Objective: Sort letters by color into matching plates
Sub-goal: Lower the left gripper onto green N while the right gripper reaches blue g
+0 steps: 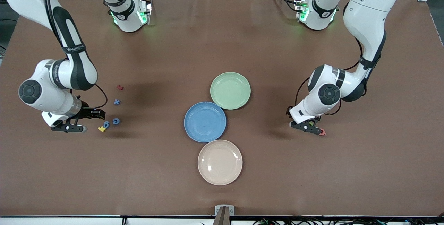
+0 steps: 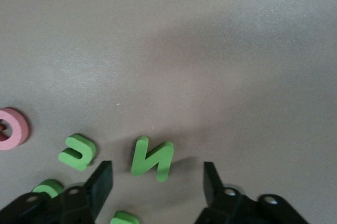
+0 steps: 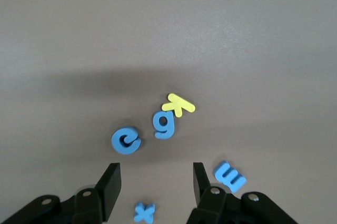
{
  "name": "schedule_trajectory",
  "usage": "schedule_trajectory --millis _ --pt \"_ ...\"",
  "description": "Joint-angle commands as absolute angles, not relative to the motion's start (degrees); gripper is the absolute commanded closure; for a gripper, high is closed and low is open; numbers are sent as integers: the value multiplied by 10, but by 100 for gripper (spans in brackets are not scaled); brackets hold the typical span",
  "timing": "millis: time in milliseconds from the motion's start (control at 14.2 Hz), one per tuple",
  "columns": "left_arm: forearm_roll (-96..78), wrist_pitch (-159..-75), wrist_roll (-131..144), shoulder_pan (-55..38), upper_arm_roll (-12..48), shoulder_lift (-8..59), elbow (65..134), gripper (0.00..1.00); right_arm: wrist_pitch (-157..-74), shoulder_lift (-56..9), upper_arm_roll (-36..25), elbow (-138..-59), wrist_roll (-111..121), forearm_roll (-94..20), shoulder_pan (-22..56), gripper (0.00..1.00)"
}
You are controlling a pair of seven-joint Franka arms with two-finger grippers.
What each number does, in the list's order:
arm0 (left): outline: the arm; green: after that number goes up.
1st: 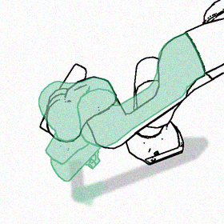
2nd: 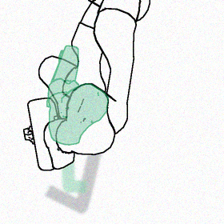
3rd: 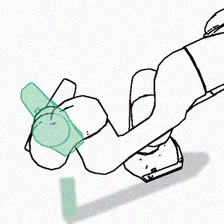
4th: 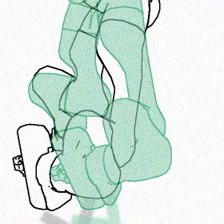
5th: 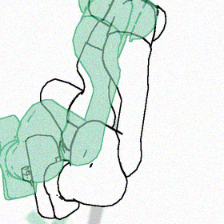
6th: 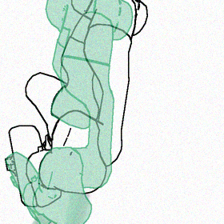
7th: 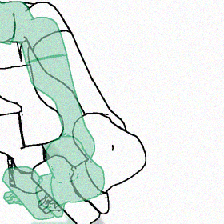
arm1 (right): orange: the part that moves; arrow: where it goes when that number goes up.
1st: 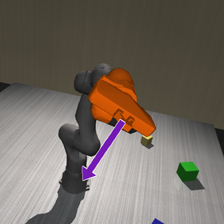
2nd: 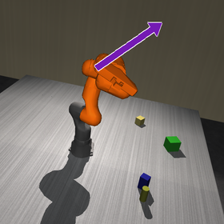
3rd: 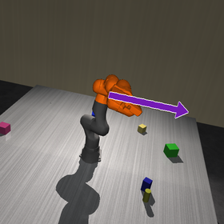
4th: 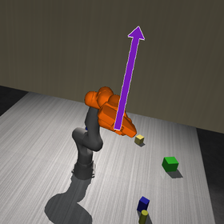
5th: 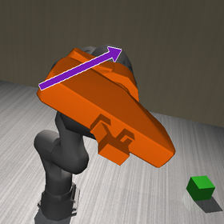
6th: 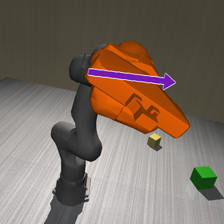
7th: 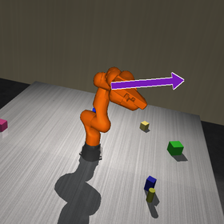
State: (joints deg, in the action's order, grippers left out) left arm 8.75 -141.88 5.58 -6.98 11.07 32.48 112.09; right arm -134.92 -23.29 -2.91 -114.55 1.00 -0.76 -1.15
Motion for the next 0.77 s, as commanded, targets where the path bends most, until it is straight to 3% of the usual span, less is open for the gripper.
schedule_trajectory --millis 0,703 --pt "98 -1436 55 -69 111 325 1129 31 -1374 -255 -29 -1145 5 -11 -12 36" --pt "102 -1455 55 -69 110 334 1131 58 -1424 -297 -30 -1146 5 -11 -13 39"
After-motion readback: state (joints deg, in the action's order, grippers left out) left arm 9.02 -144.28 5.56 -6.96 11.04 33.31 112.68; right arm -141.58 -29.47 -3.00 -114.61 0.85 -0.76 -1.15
